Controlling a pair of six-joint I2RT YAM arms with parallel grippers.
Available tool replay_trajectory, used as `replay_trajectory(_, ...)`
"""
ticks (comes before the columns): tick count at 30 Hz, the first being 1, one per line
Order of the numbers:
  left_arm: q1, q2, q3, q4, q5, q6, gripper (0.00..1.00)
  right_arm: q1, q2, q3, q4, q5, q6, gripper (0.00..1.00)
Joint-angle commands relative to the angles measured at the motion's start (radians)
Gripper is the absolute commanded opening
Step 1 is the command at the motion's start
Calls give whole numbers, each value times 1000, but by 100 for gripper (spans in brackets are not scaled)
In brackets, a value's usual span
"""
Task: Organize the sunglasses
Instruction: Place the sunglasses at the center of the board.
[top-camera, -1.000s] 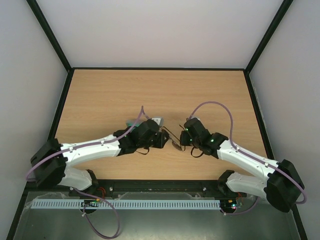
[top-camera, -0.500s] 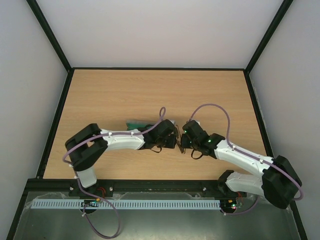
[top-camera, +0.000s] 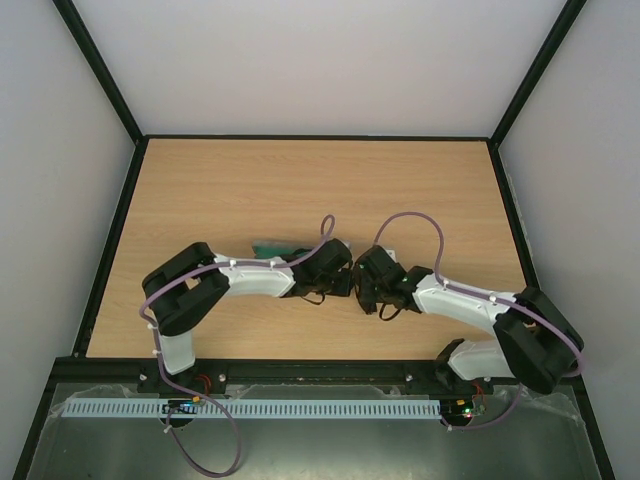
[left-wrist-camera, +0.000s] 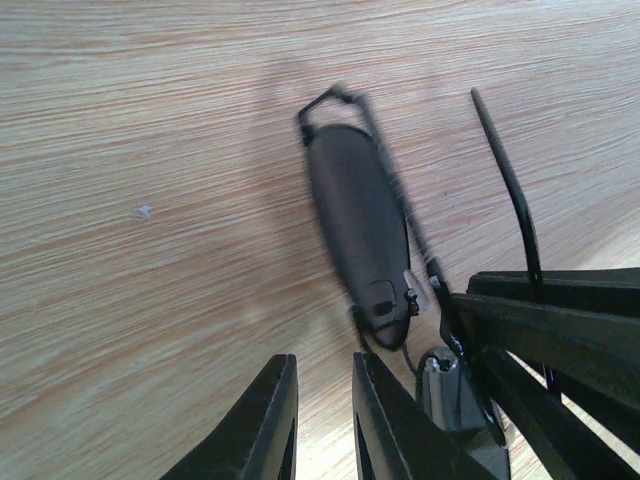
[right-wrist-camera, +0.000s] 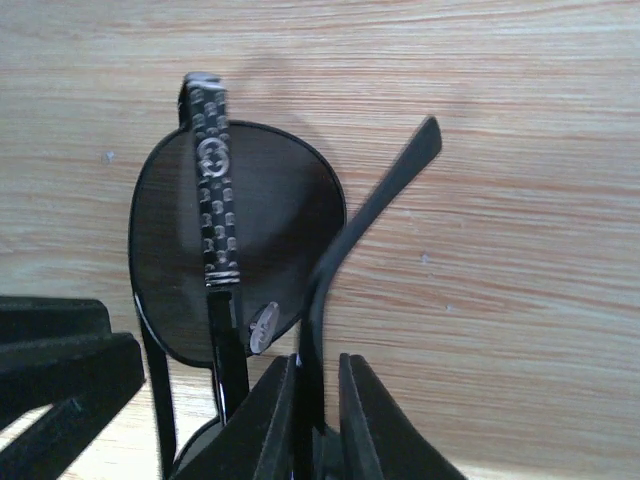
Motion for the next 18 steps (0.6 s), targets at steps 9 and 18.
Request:
replay_trajectory(9, 30, -54, -57, 29, 9, 15, 19, 1, -7, 62, -48, 9, -40, 25)
replay_trajectory(18, 31, -166, -77, -21, -18, 29, 20, 2, -20, 108, -86, -3, -58, 28)
